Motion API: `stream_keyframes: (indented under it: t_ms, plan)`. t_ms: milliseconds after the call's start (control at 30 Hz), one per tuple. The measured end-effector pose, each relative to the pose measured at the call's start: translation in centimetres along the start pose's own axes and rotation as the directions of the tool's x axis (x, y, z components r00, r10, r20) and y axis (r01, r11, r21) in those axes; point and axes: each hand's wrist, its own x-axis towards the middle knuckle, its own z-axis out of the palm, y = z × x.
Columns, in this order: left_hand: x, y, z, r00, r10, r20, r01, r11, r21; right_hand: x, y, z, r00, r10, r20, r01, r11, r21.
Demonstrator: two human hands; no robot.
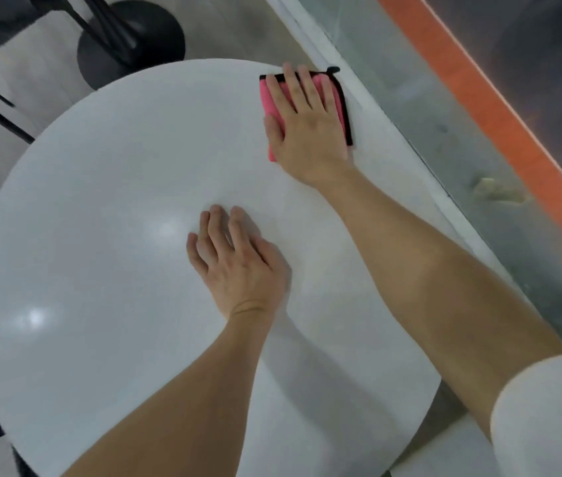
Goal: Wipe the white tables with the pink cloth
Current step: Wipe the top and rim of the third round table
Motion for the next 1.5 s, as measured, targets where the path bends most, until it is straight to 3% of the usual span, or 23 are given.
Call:
stream_keyframes:
  t_ms: [100, 200, 267, 400, 500, 633, 767, 900, 1067, 1200, 1300, 1400, 1500]
  plan:
    - [0.0, 0.1, 0.1, 1.0, 0.013, 0.002, -0.013, 1.0, 0.008, -5.4, 3.5, 0.0, 0.998, 0.039, -0.05, -0.04, 0.999, -0.005]
    - [0.1, 0.1, 0.2, 1.0, 0.011, -0.003, -0.011, 1.0, -0.006, -16.0, 4.3, -0.4, 0.954, 0.281, -0.102, -0.28, 0.96, 0.028]
    - [0.2, -0.1, 0.3, 1.0, 0.029, 0.006, -0.029, 1.0, -0.009, -24.1, 1.7, -0.9, 0.912, 0.407, -0.058, -0.406, 0.913, 0.031]
    - [0.2, -0.1, 0.2, 0.999, 0.016, 0.029, -0.016, 1.0, -0.018, -33.6, -2.2, -0.8, 0.946, 0.319, 0.063, -0.322, 0.946, 0.033]
    - [0.3, -0.2, 0.4, 0.999, 0.031, 0.025, -0.031, 0.999, -0.012, -30.5, -0.4, -0.9, 0.956, 0.29, 0.038, -0.291, 0.956, 0.029]
    - [0.3, -0.3, 0.8, 1.0, 0.008, -0.007, -0.008, 1.0, 0.001, -17.8, 0.6, -0.3, 0.945, 0.304, -0.117, -0.302, 0.953, 0.038]
    - [0.3, -0.4, 0.9, 0.999, 0.017, -0.029, -0.016, 0.999, 0.036, -8.4, -0.4, 0.4, 0.968, 0.229, -0.102, -0.226, 0.973, 0.045]
    - [0.3, -0.5, 1.0, 0.996, 0.033, -0.082, -0.028, 0.998, 0.052, -10.6, 1.5, 0.7, 0.988, 0.12, -0.093, -0.118, 0.993, 0.031]
    - [0.5, -0.7, 1.4, 0.994, 0.041, -0.097, -0.035, 0.998, 0.057, -25.6, 2.6, -1.0, 0.946, 0.321, -0.036, -0.317, 0.944, 0.087]
    - [0.5, -0.9, 1.5, 0.996, 0.039, -0.086, -0.033, 0.997, 0.063, -34.1, 0.2, -1.1, 0.939, 0.34, 0.046, -0.342, 0.938, 0.056]
    - [0.6, -1.0, 1.8, 0.994, 0.047, -0.096, -0.042, 0.997, 0.061, -30.8, 0.8, -0.8, 0.944, 0.328, 0.013, -0.329, 0.943, 0.06]
    - [0.6, -1.1, 2.1, 0.992, 0.046, -0.119, -0.04, 0.998, 0.047, -22.5, 2.0, -0.2, 0.939, 0.325, -0.113, -0.318, 0.945, 0.075]
    - [0.6, -0.9, 2.1, 0.992, 0.031, -0.121, -0.027, 0.999, 0.037, -15.0, 2.2, 0.1, 0.92, 0.36, -0.152, -0.352, 0.933, 0.077]
